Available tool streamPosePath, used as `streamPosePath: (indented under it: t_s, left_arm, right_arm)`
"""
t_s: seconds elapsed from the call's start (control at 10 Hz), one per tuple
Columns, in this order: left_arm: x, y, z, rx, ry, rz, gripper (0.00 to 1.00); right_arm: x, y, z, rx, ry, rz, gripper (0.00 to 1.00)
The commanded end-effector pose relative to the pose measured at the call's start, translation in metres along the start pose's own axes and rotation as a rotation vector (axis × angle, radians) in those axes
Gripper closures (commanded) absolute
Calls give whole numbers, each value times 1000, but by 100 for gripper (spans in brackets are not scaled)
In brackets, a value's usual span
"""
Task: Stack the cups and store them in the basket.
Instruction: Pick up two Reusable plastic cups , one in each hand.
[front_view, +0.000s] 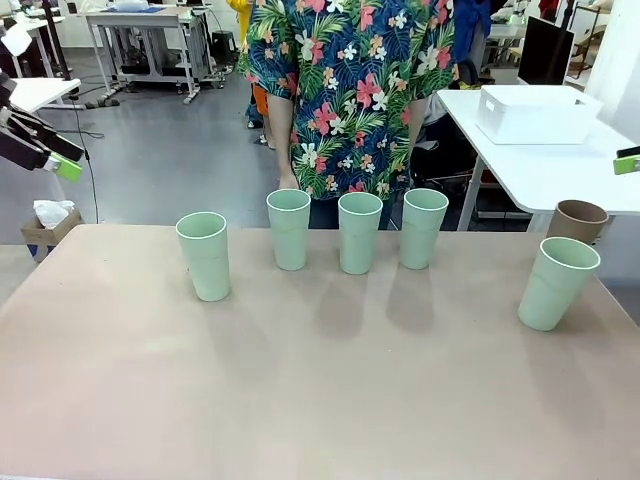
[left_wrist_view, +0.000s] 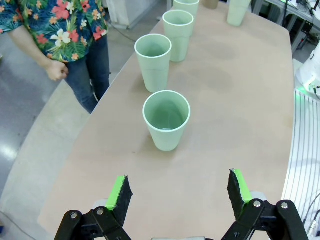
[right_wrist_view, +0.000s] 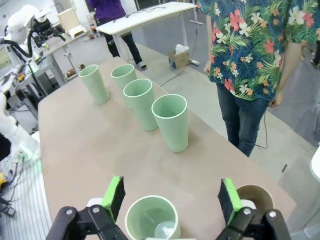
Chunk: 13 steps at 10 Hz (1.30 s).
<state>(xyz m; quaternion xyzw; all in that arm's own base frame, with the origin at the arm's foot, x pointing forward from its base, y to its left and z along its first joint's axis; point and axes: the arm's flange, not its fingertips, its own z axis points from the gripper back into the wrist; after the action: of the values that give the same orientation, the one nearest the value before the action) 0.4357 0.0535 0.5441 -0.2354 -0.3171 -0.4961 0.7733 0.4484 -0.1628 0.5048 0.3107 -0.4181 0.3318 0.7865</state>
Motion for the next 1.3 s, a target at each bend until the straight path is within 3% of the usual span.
streamPosePath:
  t_s: [0.0,0.3,0.5,0.8,1.2]
  left_arm:
    - [7,27,-16,-32,-27,-30,0]
    - [-5,48,-43,-125,-116,-74,0]
    - [-24,52,-57,-94,-195,-125,0]
    - [-51,53,-82,-90,-349,-191,0]
    - [-94,64,-131,-183,-423,-179,0]
  right_arm:
    - [15,-63,10,159,-47,-10,0]
    - [8,-148,27,231,-105,53,0]
    - [-19,-191,38,293,-145,125,0]
    - [-80,-206,40,278,-237,190,0]
    - [-175,-197,11,217,-287,194,0]
